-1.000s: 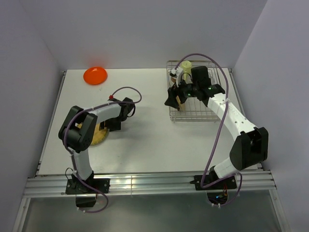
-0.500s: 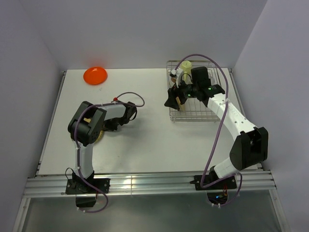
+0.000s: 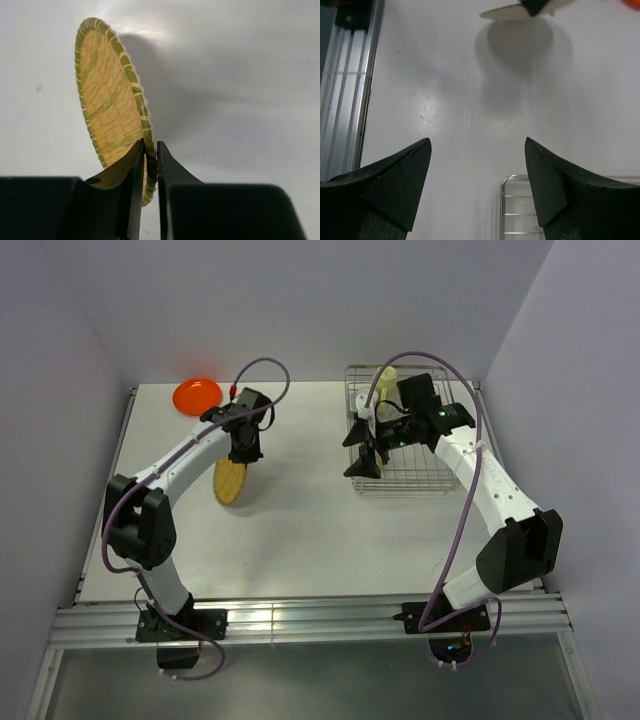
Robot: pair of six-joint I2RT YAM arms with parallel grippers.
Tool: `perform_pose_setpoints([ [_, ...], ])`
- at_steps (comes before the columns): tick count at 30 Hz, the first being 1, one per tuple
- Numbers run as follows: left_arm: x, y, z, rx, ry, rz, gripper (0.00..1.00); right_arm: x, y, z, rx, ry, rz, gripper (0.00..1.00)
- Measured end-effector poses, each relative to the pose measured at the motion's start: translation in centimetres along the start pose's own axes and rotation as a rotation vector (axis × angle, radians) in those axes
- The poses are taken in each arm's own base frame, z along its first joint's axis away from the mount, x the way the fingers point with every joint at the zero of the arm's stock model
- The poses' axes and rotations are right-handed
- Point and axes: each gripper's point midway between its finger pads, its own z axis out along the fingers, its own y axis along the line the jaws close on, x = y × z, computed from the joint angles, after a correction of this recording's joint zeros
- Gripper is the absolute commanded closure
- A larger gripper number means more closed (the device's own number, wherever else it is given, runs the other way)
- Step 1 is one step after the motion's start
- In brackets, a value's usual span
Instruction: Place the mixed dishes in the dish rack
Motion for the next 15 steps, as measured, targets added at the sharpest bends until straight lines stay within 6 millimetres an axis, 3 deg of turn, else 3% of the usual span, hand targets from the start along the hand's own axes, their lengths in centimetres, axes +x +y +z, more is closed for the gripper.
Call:
perform_pose_setpoints([
  [5, -2.5, -3.6, -2.4, 0.241, -0.018, -0.061, 1.0, 0.8, 3.5, 0.5, -0.157, 0.03, -0.275, 0.16],
  [15, -1.9, -7.0, -4.6, 0.459, 0.043, -0.054, 1.0, 1.5, 8.8, 4.5, -0.335, 0.107, -0.878, 0.15],
])
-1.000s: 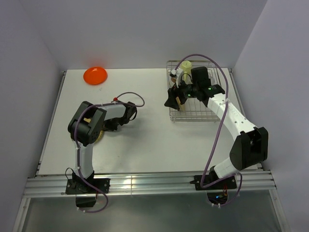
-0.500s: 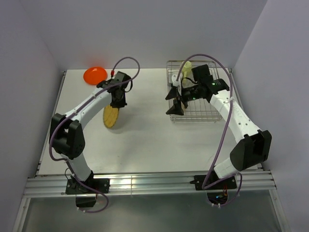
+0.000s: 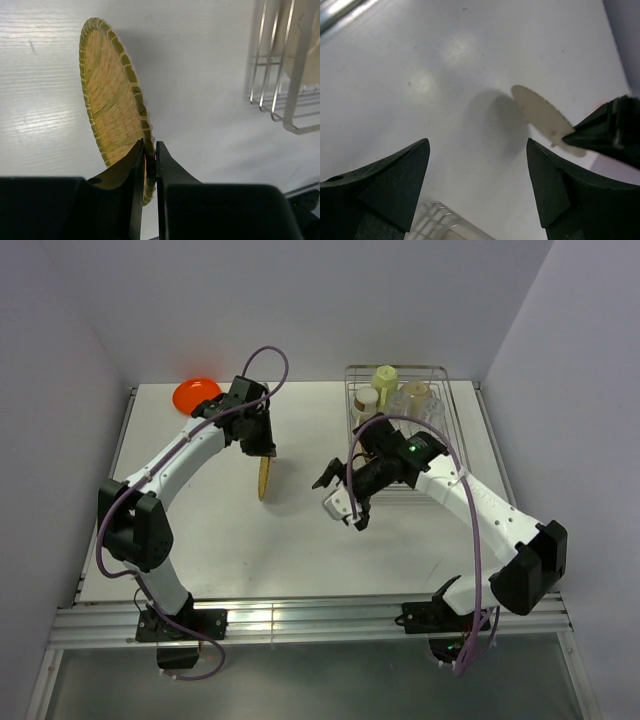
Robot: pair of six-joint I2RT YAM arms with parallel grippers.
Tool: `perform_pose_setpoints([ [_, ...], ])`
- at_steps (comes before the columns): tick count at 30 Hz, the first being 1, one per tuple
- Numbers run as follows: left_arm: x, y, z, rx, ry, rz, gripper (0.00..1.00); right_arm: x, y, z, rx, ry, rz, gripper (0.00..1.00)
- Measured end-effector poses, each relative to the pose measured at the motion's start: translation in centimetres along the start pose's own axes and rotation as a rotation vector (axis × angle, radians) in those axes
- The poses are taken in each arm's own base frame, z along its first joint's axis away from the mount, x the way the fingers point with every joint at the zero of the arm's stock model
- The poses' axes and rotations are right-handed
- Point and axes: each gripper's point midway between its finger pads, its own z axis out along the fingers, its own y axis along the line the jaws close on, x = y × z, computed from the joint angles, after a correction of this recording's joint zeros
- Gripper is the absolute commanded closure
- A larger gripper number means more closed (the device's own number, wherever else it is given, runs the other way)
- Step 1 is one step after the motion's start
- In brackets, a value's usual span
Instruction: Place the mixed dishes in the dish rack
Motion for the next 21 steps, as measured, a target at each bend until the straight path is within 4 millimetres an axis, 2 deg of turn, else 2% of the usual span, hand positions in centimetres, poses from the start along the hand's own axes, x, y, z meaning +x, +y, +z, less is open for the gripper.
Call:
perform_pose_setpoints([
  [4, 0.4, -1.1, -0.3, 0.056, 0.025, -0.007, 1.0, -0.6, -0.8, 1.9, -0.032, 0.064, -0.245, 0.15],
  [8, 0.8, -1.8, -0.4, 0.098, 0.05, -0.017, 1.0, -0.6, -2.2, 4.4, -0.062, 0.125, -0.406, 0.15],
  [15, 1.5, -2.9, -0.6, 0.164, 0.083, -0.022, 1.0, 2.1, -3.7, 8.8, -0.152, 0.239, -0.494, 0.16],
  [21, 2.1, -3.2, -0.9, 0.186, 0.101, -0.019, 1.0, 3.9, -5.8, 10.4, -0.175, 0.337, -0.529, 0.16],
])
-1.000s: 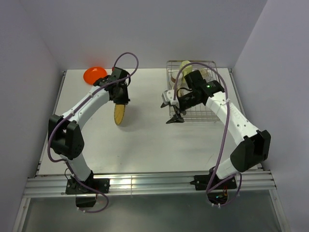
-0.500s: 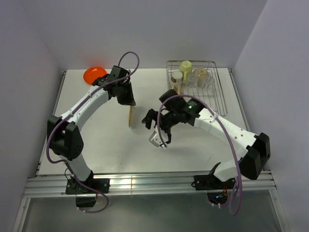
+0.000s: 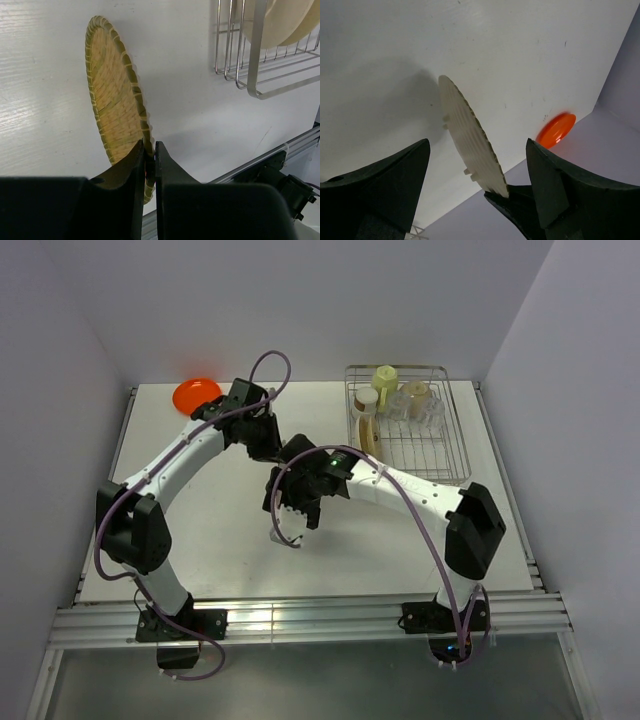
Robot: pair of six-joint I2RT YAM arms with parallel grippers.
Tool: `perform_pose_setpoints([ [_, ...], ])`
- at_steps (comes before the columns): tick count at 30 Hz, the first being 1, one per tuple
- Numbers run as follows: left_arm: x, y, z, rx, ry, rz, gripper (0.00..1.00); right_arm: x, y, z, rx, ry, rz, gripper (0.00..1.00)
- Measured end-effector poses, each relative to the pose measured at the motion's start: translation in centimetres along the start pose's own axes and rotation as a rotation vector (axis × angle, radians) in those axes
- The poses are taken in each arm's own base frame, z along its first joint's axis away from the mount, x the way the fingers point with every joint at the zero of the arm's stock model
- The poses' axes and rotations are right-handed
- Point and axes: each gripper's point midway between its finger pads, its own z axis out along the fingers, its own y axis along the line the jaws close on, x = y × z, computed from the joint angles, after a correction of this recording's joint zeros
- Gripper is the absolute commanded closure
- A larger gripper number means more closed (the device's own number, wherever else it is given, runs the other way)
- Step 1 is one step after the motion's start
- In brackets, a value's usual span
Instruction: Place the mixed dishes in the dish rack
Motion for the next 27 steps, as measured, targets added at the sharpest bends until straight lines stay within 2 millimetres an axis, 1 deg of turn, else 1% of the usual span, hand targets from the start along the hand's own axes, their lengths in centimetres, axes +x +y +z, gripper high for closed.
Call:
perform_pose_setpoints([
  [3, 0.3, -0.3, 0.1, 0.0, 0.008, 0.008, 1.0, 1.0, -0.5, 0.3, -0.016, 0.043, -0.007, 0.17],
  [7, 1.1, -0.9, 0.1, -0.015, 0.018, 0.034, 1.0, 2.2, -0.8, 0.5, -0.049, 0.092, -0.007, 0.21],
  [10, 1.6, -1.3, 0.1, -0.037, 0.028, 0.052, 1.0, 2.8, -0.2, 1.0, -0.087, 0.113, -0.006, 0.26],
  [12, 1.7, -1.4, 0.2, -0.05, 0.035, 0.061, 1.0, 3.0, 0.6, 1.6, -0.127, 0.128, -0.003, 0.29],
  [13, 1.8, -1.5, 0.2, -0.056, 0.038, 0.066, 1.0, 3.2, 0.9, 1.9, -0.143, 0.136, -0.004, 0.35],
  [15, 2.1, -1.6, 0.1, -0.072, 0.048, 0.073, 1.0, 3.5, 1.7, 2.6, -0.18, 0.153, -0.004, 0.42],
  [16, 2.3, -1.6, 0.1, -0.08, 0.053, 0.076, 1.0, 3.7, 2.0, 2.9, -0.196, 0.162, -0.004, 0.49],
  [17, 2.3, -1.6, 0.1, -0.084, 0.055, 0.079, 1.0, 3.8, 2.2, 3.0, -0.207, 0.171, -0.007, 0.53],
  [18, 2.4, -1.7, 0.1, -0.087, 0.057, 0.081, 1.0, 4.0, 2.3, 3.1, -0.214, 0.178, -0.009, 0.57],
  [19, 2.5, -1.8, 0.1, -0.089, 0.06, 0.085, 1.0, 4.1, 2.3, 3.2, -0.217, 0.186, -0.013, 0.64],
  [21, 2.7, -1.8, 0.2, -0.1, 0.063, 0.089, 1.0, 4.1, 2.2, 3.3, -0.222, 0.202, -0.029, 0.73],
  [22, 3.0, -1.7, 0.4, -0.11, 0.072, 0.092, 1.0, 4.0, 2.3, 3.5, -0.227, 0.207, -0.035, 0.8],
  [25, 4.0, -1.5, 0.9, -0.137, 0.106, 0.097, 0.99, 3.4, 2.9, 4.2, -0.254, 0.213, -0.054, 0.9],
  [26, 4.1, -1.4, 0.9, -0.146, 0.109, 0.098, 0.99, 3.4, 3.0, 4.3, -0.26, 0.22, -0.056, 0.91],
  [27, 4.1, -1.3, 0.9, -0.154, 0.108, 0.098, 0.96, 3.4, 2.9, 4.4, -0.258, 0.223, -0.057, 0.94],
])
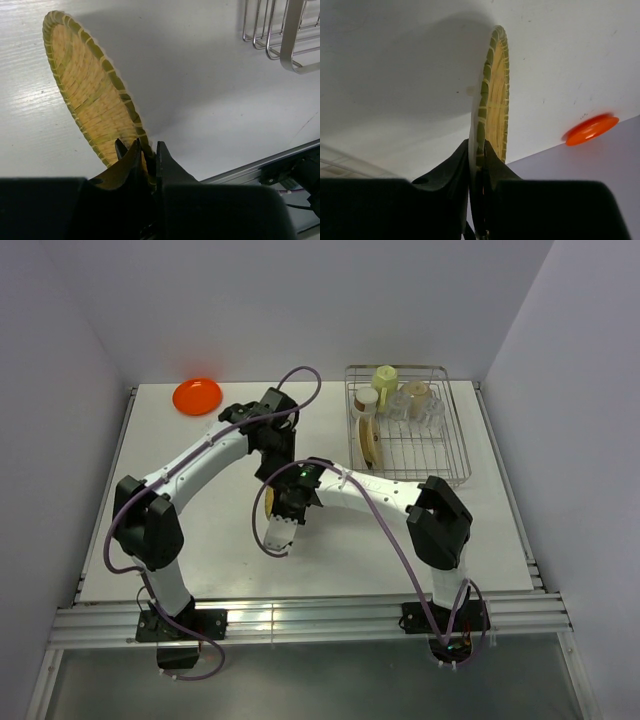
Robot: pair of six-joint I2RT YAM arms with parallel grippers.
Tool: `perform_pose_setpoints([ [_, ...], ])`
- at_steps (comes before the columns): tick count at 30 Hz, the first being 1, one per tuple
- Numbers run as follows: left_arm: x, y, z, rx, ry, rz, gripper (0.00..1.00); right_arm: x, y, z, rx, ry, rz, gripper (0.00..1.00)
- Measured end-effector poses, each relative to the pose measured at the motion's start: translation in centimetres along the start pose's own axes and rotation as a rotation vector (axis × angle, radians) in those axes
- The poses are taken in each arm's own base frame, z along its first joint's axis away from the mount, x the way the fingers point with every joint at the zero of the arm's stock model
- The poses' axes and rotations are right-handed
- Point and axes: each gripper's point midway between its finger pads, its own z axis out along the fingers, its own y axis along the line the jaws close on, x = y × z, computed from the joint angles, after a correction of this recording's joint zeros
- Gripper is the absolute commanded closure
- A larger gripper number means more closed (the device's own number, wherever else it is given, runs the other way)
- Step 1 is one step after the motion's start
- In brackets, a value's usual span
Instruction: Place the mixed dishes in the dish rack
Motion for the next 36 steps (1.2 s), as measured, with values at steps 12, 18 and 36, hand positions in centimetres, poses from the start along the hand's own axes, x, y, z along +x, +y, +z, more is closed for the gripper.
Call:
perform_pose_setpoints([
  [12, -0.7, 1.9, -0.6, -0.071, -0.028, -0.011, 0.3, -0.1, 0.1, 0.6, 0.026, -0.007, 0.006, 0.99],
  [18, -1.0, 3.4, -3.2, -0.13, -0.112, -0.008, 0.22, -1.5, 1.0, -0.1, 0.062, -0.061, 0.024, 1.0],
  [36, -6.0, 11.8, -20.7, -0.126, -0.905, -0.3, 0.13, -1.1, -0.8, -13.9, 0.464, -0.359, 0.544, 1.0],
])
